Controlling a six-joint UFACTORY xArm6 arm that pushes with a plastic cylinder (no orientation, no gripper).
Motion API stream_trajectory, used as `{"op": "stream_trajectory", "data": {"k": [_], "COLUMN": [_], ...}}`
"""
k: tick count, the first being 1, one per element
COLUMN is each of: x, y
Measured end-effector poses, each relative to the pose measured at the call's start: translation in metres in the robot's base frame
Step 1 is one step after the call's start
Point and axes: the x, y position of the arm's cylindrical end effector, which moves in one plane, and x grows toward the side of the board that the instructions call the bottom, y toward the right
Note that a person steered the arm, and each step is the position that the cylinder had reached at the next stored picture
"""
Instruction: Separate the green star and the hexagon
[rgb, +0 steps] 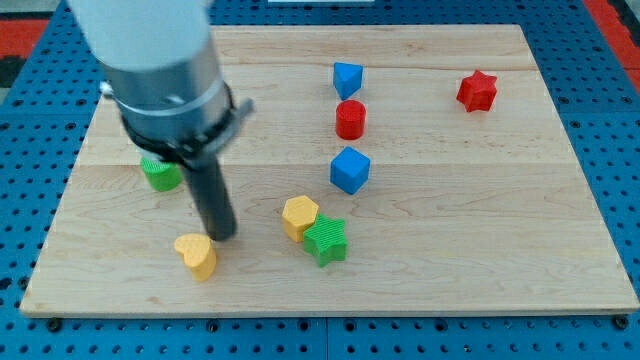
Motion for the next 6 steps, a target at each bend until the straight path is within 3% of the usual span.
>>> {"op": "stream_trajectory", "data": {"k": [2,3,5,6], "x": [0.008,-0.001,-0.047,-0.021], "y": [0.09,0.096,0.036,0.052]}}
